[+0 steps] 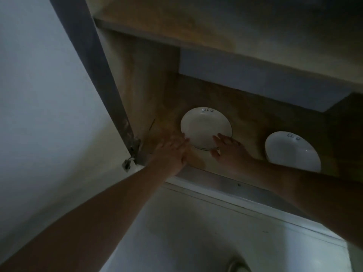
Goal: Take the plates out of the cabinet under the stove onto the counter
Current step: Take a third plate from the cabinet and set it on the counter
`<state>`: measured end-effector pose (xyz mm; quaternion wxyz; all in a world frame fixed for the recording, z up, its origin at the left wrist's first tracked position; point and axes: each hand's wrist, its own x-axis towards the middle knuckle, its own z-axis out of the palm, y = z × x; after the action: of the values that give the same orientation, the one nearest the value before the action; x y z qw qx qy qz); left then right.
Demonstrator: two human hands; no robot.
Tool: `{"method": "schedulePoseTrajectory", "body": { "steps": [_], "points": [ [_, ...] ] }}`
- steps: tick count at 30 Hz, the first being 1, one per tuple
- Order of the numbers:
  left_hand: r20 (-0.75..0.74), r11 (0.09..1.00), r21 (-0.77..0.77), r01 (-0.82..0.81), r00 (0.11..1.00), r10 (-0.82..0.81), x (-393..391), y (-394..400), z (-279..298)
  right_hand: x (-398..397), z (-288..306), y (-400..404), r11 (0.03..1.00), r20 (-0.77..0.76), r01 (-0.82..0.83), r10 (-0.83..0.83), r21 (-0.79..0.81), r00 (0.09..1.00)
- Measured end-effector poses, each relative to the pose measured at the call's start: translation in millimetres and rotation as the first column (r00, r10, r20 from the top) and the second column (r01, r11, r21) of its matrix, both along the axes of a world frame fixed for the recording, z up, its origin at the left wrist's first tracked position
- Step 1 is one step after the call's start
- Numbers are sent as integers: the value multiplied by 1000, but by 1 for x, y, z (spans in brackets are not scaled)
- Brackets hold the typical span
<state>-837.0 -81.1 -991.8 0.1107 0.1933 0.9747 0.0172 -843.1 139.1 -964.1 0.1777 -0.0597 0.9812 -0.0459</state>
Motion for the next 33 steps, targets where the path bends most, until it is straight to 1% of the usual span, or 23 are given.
{"method": "schedulePoseTrajectory", "body": {
  "steps": [2,6,9,12,15,19,23,25,27,28,29,30,31,32,33],
  "points": [
    [35,1000,19,-18,999,17,-5,1,-10,1,-11,0,1000,44,1,-1,15,999],
    [54,999,33,0,999,-1,-2,10,-21,9,-25,4,992,128,-95,84,79,988],
    [34,999,23,24,999,-25,-2,18,-22,11,-30,8,992,154,-66,49,104,987],
    [62,998,67,16,998,-21,-1,26,-27,16,-38,12,990,92,-88,78,109,993],
    [55,998,62,31,998,-34,-3,29,-30,21,-39,13,987,4,-121,122,110,993],
    [-74,992,77,98,993,-92,-4,29,-30,30,-37,14,984,-82,-150,158,99,984],
    [-211,970,73,233,954,-213,3,24,-30,44,-40,14,977,-215,-177,200,121,956],
    [-256,949,121,291,933,-253,6,20,-32,46,-42,18,968,-241,-220,244,123,940],
    [-274,928,209,309,929,-248,10,13,-35,43,-41,21,970,-261,-240,244,47,934],
    [-275,922,253,294,935,-223,10,9,-37,40,-39,23,977,-293,-213,196,-26,936],
    [-264,919,311,243,951,-162,9,5,-39,35,-38,26,981,-334,-162,117,-109,935],
    [-220,909,390,147,974,-63,5,2,-42,28,-37,30,980,-377,-98,26,-174,926],
    [-137,874,486,15,989,59,1,1,-43,21,-36,32,974,-388,-17,-73,-224,919],
    [-27,802,584,-126,984,174,-4,1,-43,14,-35,36,963,-357,82,-174,-257,918],
    [93,702,665,-256,960,262,-10,2,-42,7,-35,39,943,-271,177,-255,-282,928]
  ]
}}
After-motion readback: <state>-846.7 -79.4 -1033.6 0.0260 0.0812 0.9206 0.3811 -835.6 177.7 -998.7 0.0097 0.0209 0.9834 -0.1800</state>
